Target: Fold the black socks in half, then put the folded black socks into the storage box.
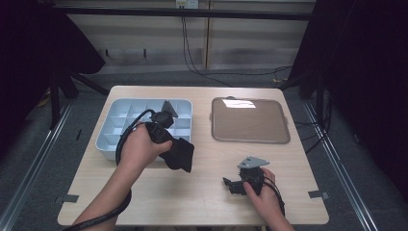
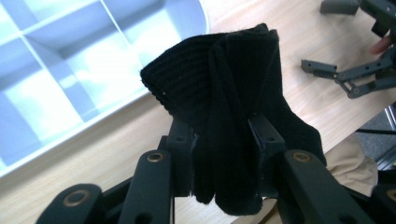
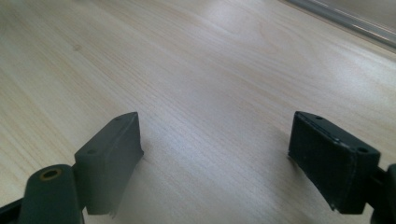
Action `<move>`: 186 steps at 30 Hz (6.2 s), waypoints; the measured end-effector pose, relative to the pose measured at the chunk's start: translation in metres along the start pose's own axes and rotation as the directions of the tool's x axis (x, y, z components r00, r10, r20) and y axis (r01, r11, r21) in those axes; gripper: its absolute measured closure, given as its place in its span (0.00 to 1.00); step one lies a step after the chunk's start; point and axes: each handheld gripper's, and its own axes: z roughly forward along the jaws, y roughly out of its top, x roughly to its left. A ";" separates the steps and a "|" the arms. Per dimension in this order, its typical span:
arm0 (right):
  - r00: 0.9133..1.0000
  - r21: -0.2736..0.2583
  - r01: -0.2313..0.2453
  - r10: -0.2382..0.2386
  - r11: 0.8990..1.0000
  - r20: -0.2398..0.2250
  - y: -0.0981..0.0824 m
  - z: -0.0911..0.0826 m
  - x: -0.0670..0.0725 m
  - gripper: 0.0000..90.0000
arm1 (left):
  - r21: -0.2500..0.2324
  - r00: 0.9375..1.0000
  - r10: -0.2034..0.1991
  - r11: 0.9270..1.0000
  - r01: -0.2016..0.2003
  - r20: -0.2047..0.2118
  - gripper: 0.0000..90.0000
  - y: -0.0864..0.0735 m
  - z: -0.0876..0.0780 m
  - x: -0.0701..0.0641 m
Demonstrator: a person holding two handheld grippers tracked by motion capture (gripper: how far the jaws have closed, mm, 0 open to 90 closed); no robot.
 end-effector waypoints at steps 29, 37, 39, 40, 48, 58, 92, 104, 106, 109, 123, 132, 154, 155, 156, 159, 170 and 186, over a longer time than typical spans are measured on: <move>1.000 0.000 0.000 0.000 1.000 0.000 0.000 0.000 0.000 0.18 | -0.076 0.990 -0.142 0.987 0.140 -0.014 0.74 0.034 0.010 0.044; 1.000 0.000 0.000 0.000 1.000 0.000 0.000 0.000 0.000 0.18 | -0.071 0.984 -0.177 0.982 0.176 -0.010 0.74 0.039 0.020 0.051; 1.000 0.000 0.000 0.000 1.000 0.000 0.000 0.000 0.000 0.18 | -0.070 0.985 -0.174 0.983 0.173 -0.012 0.74 0.039 0.021 0.052; 1.000 0.000 0.000 0.000 1.000 0.000 0.000 0.000 0.000 0.18 | -0.073 0.984 -0.175 0.982 0.174 -0.012 0.74 0.039 0.021 0.052; 1.000 0.001 0.002 -0.002 1.000 0.001 0.000 0.000 0.000 0.18 | -0.078 0.982 -0.190 0.979 0.188 -0.007 0.73 0.039 0.025 0.057; 1.000 0.000 0.001 -0.001 1.000 0.000 0.000 0.000 0.000 0.18 | -0.060 0.983 -0.184 0.981 0.183 -0.013 0.73 0.042 0.036 0.054; 1.000 0.006 0.003 -0.003 1.000 -0.001 0.001 0.002 0.001 0.16 | 0.057 0.974 -0.130 0.988 0.143 -0.183 0.73 0.058 0.077 0.030; 1.000 0.008 -0.003 0.003 1.000 -0.002 0.002 0.002 0.001 0.16 | 0.081 0.965 -0.105 0.988 0.128 -0.238 0.72 0.060 0.082 0.023; 1.000 0.005 0.005 -0.005 1.000 -0.003 0.002 0.003 0.001 0.15 | 0.090 0.966 -0.087 0.990 0.112 -0.244 0.71 0.061 0.082 0.022; 1.000 0.006 0.006 -0.006 1.000 -0.003 0.002 0.003 0.001 0.15 | 0.086 0.965 -0.096 0.989 0.121 -0.245 0.67 0.061 0.083 0.022; 1.000 0.004 0.009 -0.009 1.000 -0.005 0.002 0.003 0.000 0.15 | 0.086 0.971 -0.085 0.991 0.107 -0.222 0.52 0.057 0.089 0.032; 1.000 0.002 0.011 -0.011 1.000 -0.007 0.002 0.003 0.000 0.15 | 0.082 0.969 -0.086 0.991 0.108 -0.232 0.51 0.058 0.089 0.030; 1.000 0.002 0.011 -0.011 1.000 -0.006 0.002 0.003 0.000 0.15 | -0.018 0.965 -0.062 0.998 0.059 -0.256 0.39 0.067 0.048 0.024; 1.000 0.002 0.011 -0.011 1.000 -0.006 0.002 0.003 0.000 0.15 | -0.020 0.966 -0.060 0.998 0.057 -0.252 0.39 0.067 0.045 0.024; 1.000 0.002 0.010 -0.010 1.000 -0.006 0.002 0.003 0.000 0.15 | -0.040 0.967 -0.064 0.998 0.056 -0.245 0.41 0.068 0.041 0.022; 1.000 0.003 0.009 -0.009 1.000 -0.006 0.002 0.003 0.000 0.15 | -0.031 0.969 -0.047 0.999 0.041 -0.242 0.56 0.069 0.040 0.019; 1.000 0.002 0.012 -0.012 1.000 -0.007 0.002 0.003 0.000 0.15 | -0.009 0.967 -0.013 1.000 0.011 -0.253 0.91 0.073 0.062 0.020; 1.000 0.002 0.012 -0.012 1.000 -0.007 0.002 0.003 0.000 0.15 | 0.040 0.973 -0.005 0.999 0.015 -0.229 0.96 0.074 0.087 0.021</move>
